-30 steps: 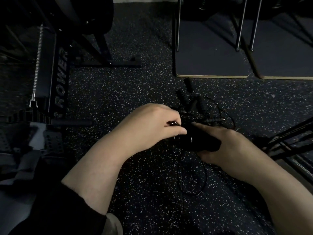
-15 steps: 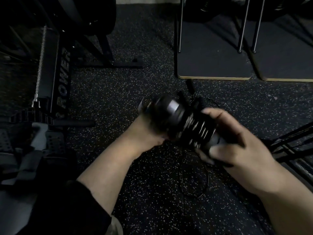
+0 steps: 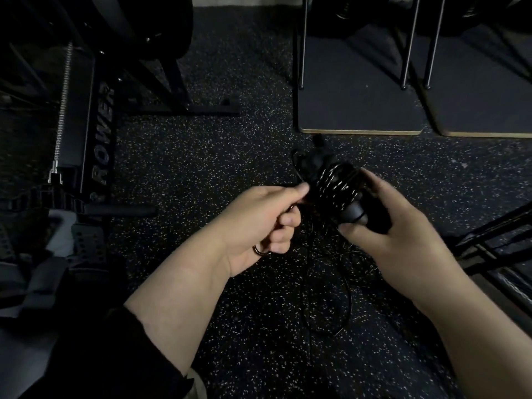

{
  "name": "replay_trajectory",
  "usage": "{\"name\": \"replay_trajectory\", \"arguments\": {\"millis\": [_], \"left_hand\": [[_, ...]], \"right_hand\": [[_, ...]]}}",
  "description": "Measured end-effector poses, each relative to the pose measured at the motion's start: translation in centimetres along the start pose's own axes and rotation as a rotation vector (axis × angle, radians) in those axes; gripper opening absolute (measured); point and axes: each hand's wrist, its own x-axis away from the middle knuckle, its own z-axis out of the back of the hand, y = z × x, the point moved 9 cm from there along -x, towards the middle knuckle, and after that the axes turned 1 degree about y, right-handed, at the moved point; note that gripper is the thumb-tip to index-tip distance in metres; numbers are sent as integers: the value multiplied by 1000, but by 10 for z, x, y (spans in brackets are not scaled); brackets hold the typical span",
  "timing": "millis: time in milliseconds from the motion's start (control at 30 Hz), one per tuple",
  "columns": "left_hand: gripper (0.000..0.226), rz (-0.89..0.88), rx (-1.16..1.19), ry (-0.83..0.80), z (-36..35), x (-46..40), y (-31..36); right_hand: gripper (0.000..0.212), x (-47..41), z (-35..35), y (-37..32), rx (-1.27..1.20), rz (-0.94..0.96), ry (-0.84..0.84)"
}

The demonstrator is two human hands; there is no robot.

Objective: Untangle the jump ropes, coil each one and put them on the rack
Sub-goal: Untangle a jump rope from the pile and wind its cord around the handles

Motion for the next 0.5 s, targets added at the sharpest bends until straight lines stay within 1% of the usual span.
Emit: {"name": "replay_trajectory", "arguments": {"millis": [100,167,233,300,333,367,400,433,467,500], "left_hand": [[27,-22,-71,-10,-5,1,-1],[28,-29,-1,47,-4,0,-6],[23,-57,47,93,-2,-2,-8],[19,-95,19,118,3,-2,-4],[20,-113,2,115,6,-2,-1],[25,-123,-18,91,7,-1,2],[30,-128,-39,50,6,1,4],[29,-130,-62,-9,1,3,5],[26,-139,-79,-65,-5,5,7],[26,-149,-93,-105,-11,8,8]], "right_hand": [[89,1,-5,3,185,-2,-3],[94,0,-11,1,301,43,12],[97,1,-20,-1,352,51,-17],[94,2,-24,2,251,11,-71],[89,3,-24,2,132,-3,-89],[83,4,-21,3,-9,-21,-84],[82,5,-16,4,-138,-41,-54],[81,4,-13,6,-237,-66,-30],[74,5,-13,7,-303,-87,-36],[63,6,-18,5,-361,-98,-63]]}}
